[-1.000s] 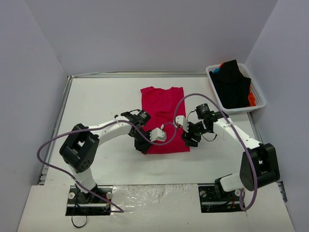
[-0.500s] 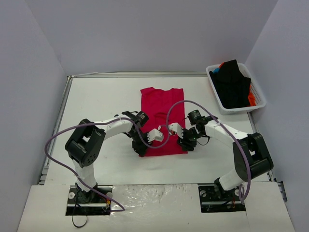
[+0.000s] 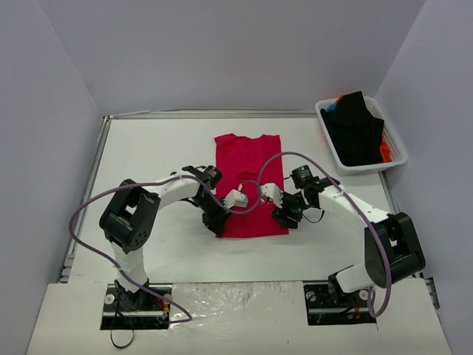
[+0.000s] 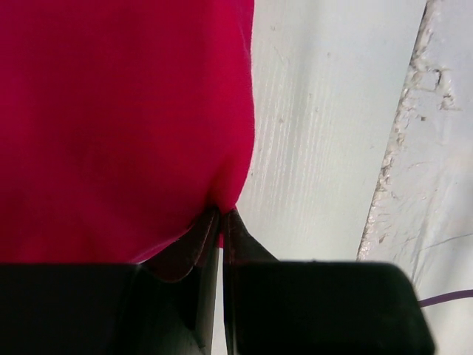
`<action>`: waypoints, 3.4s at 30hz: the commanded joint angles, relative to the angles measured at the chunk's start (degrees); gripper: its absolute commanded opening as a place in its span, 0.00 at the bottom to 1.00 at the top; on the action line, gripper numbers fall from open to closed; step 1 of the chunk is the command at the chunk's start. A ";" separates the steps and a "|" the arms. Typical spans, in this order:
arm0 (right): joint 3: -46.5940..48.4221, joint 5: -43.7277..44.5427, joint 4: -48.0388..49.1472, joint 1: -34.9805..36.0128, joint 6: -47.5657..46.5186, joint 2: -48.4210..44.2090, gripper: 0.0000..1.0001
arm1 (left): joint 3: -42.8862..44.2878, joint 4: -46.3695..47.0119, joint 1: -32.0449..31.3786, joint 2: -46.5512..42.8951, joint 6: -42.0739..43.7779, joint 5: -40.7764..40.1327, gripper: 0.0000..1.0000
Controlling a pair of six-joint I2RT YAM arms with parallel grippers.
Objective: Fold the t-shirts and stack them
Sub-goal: Grab one side of the 2/3 rectangular tshirt with both arms, then fold the long partially folded tshirt into a neat square
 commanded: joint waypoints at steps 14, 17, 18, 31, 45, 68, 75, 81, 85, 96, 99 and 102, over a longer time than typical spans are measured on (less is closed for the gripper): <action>1.49 0.03 -12.92 2.96 -1.82 -1.51 0.50 | 3.10 -0.95 1.23 1.63 1.18 6.19 0.02; 1.05 0.29 -12.48 3.05 -3.48 0.86 0.52 | 3.19 -0.86 1.41 2.15 1.09 6.45 0.02; 0.88 0.29 -11.70 3.05 -3.66 2.18 0.54 | 3.19 -0.86 1.32 2.33 1.09 6.45 0.02; 3.07 2.75 -6.95 3.58 -2.00 11.42 0.52 | 2.84 -1.21 1.94 2.68 1.53 6.10 0.02; -0.62 16.02 3.16 7.18 6.88 12.56 0.26 | 2.66 -1.30 1.94 3.21 1.80 6.19 0.02; 7.91 4.78 -20.21 7.62 5.57 2.91 0.00 | 8.99 -17.97 2.47 -5.14 9.26 -4.09 0.02; 14.76 1.18 -31.63 7.01 -0.40 0.17 0.00 | 7.84 -24.49 2.38 -9.97 13.04 -2.08 0.02; 18.80 -2.07 -39.89 6.92 -5.68 -0.62 0.00 | 9.42 -32.76 1.59 -14.18 18.93 0.21 0.02; 20.73 -3.57 -45.24 6.83 -8.93 0.43 0.00 | 11.18 -37.05 1.41 -15.07 21.47 1.88 0.02; 31.88 -3.84 -45.26 -1.34 -15.00 11.48 0.00 | 17.51 -32.25 2.55 -13.32 19.38 -2.68 0.02; 37.32 -2.96 -45.26 -3.27 -15.27 15.44 0.00 | 21.72 -31.88 3.17 -10.87 19.38 -4.53 0.02; 42.33 -2.70 -44.91 -4.24 -15.79 18.35 0.00 | 26.38 -33.20 4.31 -8.14 20.17 -5.15 0.02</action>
